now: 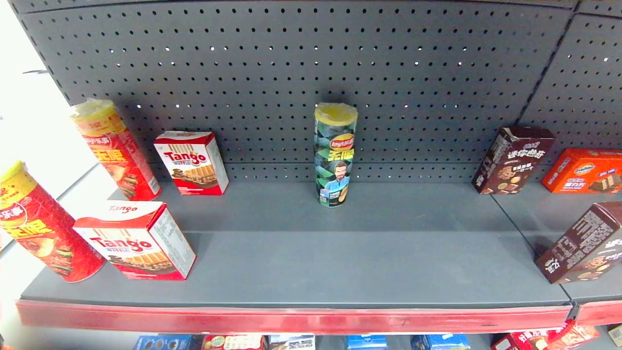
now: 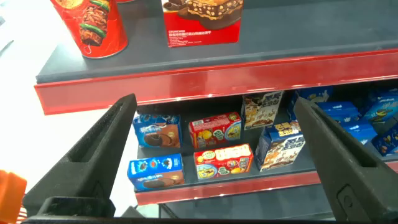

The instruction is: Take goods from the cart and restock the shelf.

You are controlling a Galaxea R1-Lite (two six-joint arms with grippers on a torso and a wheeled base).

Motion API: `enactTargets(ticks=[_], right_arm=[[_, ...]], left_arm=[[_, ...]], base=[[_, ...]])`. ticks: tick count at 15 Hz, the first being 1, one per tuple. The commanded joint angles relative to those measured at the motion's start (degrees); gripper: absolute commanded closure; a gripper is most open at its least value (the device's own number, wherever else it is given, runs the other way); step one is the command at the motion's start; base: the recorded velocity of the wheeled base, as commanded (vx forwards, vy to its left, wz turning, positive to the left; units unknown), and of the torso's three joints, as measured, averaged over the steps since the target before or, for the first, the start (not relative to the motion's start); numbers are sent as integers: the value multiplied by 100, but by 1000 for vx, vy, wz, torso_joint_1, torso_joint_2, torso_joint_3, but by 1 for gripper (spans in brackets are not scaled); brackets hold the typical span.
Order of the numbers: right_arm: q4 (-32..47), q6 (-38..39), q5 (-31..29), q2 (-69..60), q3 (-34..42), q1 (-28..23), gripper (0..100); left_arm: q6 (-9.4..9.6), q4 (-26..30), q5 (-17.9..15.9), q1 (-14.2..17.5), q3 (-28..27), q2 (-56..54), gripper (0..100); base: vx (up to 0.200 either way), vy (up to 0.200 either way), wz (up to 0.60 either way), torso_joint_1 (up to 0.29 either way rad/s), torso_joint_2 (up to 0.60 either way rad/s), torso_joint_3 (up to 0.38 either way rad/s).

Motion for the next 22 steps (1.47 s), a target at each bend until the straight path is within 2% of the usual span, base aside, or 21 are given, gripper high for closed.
enactTargets(ticks=[1, 6, 16, 22], right_arm=[[-6, -2, 2, 0, 0, -3, 0], [2, -20, 2, 0, 0, -3, 0], [2, -11, 2, 0, 0, -3, 0], [-6, -2, -7, 0, 0, -3, 0]], left_arm=[[0, 0, 2, 0, 0, 7, 0], [0, 0, 2, 0, 0, 7, 0], [0, 0, 2, 0, 0, 7, 0], [-9, 0, -15, 0, 0, 7, 0]], base=[[0, 0, 0, 0, 0, 0], [0, 0, 0, 0, 0, 0], [0, 0, 600, 4, 5, 1], [0, 0, 0, 0, 0, 0]])
